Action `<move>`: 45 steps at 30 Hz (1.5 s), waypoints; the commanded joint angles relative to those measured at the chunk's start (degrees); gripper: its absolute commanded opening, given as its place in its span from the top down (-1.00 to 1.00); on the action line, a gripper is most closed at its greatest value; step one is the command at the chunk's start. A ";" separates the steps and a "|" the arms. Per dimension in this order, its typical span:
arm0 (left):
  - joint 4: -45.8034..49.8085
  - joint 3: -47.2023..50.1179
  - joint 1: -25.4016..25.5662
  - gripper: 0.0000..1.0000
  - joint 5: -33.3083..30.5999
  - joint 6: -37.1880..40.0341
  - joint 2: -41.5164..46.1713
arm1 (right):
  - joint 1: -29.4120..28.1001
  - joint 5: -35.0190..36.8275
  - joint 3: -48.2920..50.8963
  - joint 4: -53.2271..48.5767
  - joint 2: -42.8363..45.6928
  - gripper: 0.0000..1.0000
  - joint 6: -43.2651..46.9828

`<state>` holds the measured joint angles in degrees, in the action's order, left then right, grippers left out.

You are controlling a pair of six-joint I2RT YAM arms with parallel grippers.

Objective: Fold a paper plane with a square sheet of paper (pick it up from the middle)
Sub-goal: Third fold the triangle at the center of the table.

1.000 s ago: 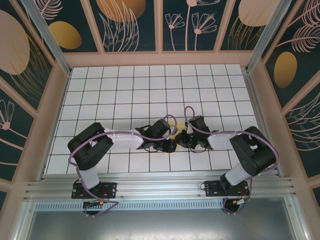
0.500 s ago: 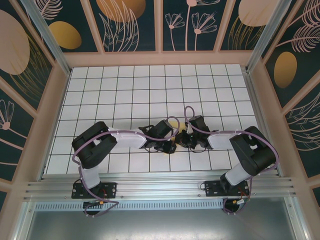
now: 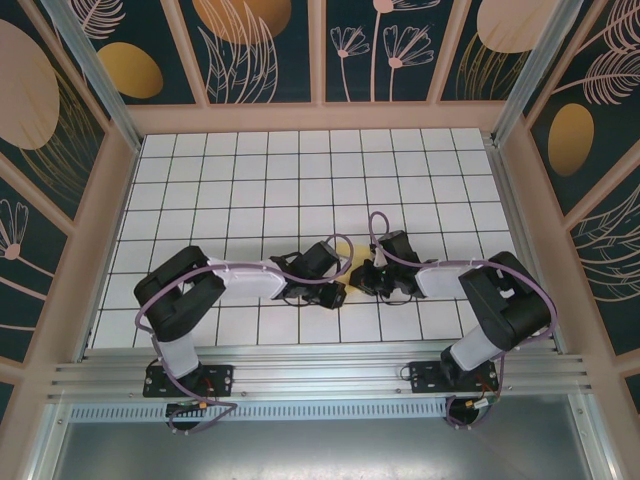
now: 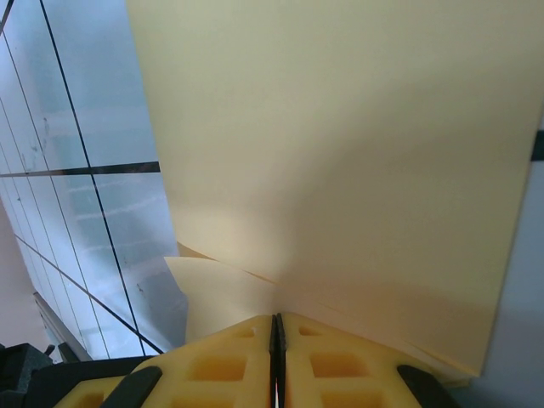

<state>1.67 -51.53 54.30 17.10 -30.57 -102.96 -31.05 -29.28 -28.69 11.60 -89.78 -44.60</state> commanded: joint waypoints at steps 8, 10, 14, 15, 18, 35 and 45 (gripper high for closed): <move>6.37 4.30 -0.88 0.86 1.82 1.74 1.68 | -0.59 7.13 0.74 -2.70 -6.45 0.76 3.03; 7.23 4.80 -0.95 0.86 1.46 2.04 2.17 | -0.62 7.13 0.65 -2.76 -6.45 0.76 3.14; 8.53 5.65 -1.13 0.85 1.18 2.32 3.23 | -0.62 7.21 0.76 -2.81 -6.43 0.76 3.14; 8.73 5.81 -1.04 0.85 1.20 2.44 3.44 | -0.59 7.22 0.73 -2.81 -6.40 0.76 3.19; 9.50 6.25 -1.08 0.85 1.31 2.75 4.03 | -0.61 7.22 0.69 -2.81 -6.40 0.76 3.12; 14.12 8.71 -1.14 0.82 -1.15 2.91 8.06 | -0.59 6.60 -0.47 -3.11 -6.04 0.75 3.20; 9.67 5.92 -1.36 0.75 -1.28 -0.59 15.90 | -0.61 4.03 -3.03 -4.16 0.44 0.70 4.24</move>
<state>12.19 -43.77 53.34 16.91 -29.26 -89.86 -31.05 -29.61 -30.68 8.71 -89.54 -42.83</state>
